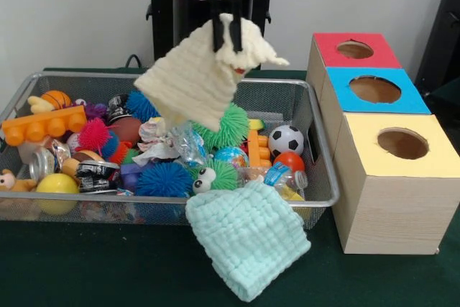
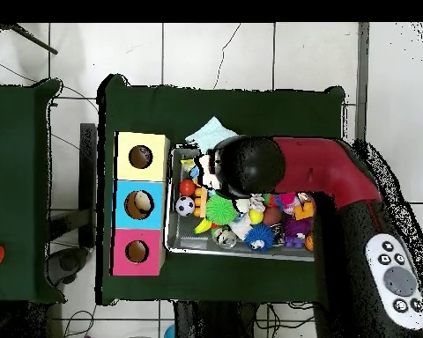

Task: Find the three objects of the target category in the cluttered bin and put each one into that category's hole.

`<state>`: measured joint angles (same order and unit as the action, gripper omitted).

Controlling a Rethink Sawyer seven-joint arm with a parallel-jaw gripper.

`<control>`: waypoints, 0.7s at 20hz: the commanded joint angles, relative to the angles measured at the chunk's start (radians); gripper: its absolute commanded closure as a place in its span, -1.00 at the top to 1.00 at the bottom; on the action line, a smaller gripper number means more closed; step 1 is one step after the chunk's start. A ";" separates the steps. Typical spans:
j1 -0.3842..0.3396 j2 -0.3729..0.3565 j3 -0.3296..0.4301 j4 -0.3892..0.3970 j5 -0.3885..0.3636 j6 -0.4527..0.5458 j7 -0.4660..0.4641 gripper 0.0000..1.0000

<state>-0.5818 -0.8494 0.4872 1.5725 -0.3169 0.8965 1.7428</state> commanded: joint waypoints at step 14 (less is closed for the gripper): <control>0.208 0.040 -0.204 -0.019 0.122 0.074 0.275 -1.00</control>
<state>-0.3758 -0.8417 0.3542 1.5722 -0.2244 0.8963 1.7430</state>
